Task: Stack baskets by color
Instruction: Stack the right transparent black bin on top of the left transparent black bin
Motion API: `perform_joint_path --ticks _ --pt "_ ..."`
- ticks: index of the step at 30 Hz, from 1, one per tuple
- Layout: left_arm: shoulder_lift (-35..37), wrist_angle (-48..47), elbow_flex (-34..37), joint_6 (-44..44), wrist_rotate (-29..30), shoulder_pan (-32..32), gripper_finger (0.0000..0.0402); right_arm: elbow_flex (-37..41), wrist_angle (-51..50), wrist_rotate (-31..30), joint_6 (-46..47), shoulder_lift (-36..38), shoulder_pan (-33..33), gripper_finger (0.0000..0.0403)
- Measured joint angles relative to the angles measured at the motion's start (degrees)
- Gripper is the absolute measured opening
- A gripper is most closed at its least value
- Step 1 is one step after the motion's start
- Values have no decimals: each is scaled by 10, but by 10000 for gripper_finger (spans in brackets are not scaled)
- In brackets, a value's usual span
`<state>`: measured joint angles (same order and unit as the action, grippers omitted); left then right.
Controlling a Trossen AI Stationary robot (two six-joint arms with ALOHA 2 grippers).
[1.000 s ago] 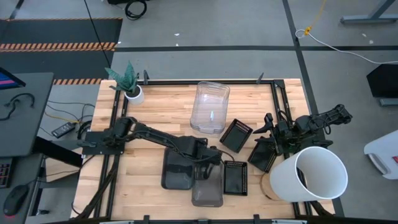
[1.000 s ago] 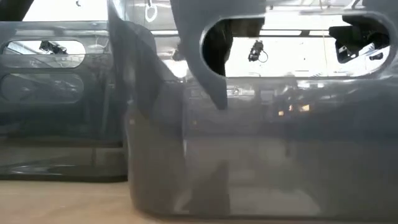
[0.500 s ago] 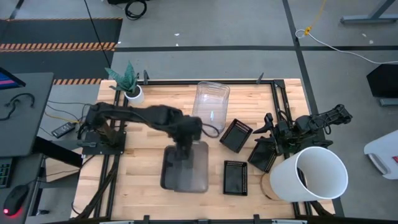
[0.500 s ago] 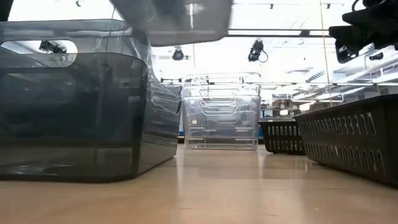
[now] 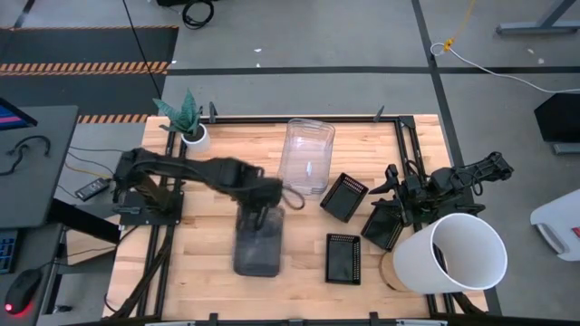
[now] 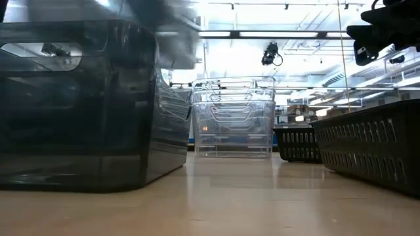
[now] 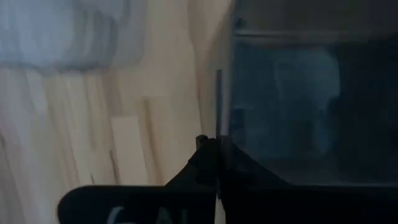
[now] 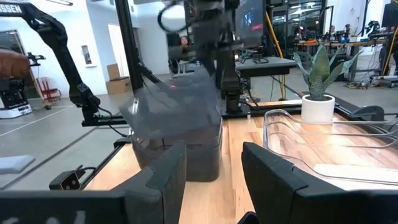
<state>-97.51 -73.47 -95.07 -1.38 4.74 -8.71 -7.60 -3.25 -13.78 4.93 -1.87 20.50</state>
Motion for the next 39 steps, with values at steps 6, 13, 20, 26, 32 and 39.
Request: perform_joint_path --ticks 6,13,20,26,32,39 --pt "89 100 141 -40 33 -28 2 0 3 1 0 0 0 161" --pt "122 140 175 -53 40 -30 2 0 10 0 0 0 0 161" --pt "109 159 176 -55 -22 -30 2 0 11 0 0 0 0 161" --pt "68 159 176 -50 -64 -26 3 0 11 0 0 0 0 161" --pt "27 159 176 -29 -84 -26 17 0 11 0 0 0 0 161" --pt "13 157 176 -10 -67 -32 87 0 10 0 0 0 0 161"
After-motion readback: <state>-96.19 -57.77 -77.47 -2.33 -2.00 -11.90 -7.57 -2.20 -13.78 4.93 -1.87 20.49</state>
